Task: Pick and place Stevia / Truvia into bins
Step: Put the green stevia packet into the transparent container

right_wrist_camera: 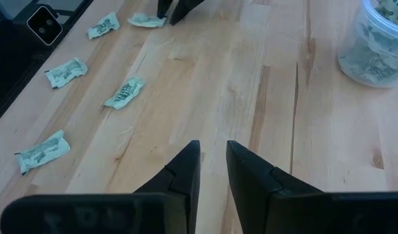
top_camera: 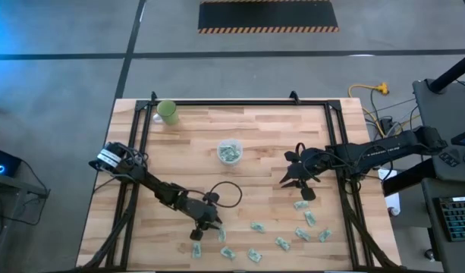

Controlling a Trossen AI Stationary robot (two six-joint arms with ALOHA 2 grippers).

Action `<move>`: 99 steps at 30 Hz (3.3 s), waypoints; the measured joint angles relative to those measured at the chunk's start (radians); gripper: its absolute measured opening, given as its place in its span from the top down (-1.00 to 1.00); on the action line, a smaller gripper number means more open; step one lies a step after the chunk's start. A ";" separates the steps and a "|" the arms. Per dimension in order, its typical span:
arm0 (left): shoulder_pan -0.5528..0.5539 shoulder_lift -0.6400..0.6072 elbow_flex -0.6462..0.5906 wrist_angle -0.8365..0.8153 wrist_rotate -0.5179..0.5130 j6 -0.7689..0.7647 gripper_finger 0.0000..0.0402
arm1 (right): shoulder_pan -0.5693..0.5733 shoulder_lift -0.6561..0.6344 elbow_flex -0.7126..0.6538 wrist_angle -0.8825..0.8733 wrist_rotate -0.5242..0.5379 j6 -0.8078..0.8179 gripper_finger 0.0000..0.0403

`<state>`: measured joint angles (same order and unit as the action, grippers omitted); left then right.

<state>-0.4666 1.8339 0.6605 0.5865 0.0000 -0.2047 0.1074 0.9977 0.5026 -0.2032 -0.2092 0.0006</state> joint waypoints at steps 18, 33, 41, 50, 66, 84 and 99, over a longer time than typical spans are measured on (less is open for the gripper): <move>0.000 -0.006 0.004 0.076 0.085 0.001 0.34 | 0.000 0.000 -0.001 0.000 0.000 0.000 0.68; -0.001 -0.004 0.000 0.048 0.077 0.090 0.34 | 0.000 0.000 -0.001 0.000 0.000 0.000 0.68; -0.001 0.003 -0.001 0.055 0.073 0.101 0.34 | 0.000 0.000 -0.002 0.000 0.000 0.000 0.69; -0.001 0.082 0.020 0.112 0.073 0.109 0.34 | 0.000 0.000 -0.006 -0.002 0.000 0.005 0.70; 0.002 0.085 0.019 0.095 0.061 0.106 0.96 | 0.000 0.001 -0.011 0.002 0.000 0.008 0.71; 0.063 -0.162 -0.003 -0.068 -0.386 0.272 0.98 | 0.000 0.001 -0.011 0.004 0.000 0.001 0.71; 0.384 -0.281 0.001 -0.055 -0.657 0.500 0.98 | -0.001 0.001 -0.013 0.001 0.000 -0.008 0.71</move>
<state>-0.0822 1.5526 0.6616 0.5315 -0.6572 0.2949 0.1066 0.9985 0.4896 -0.2020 -0.2089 -0.0078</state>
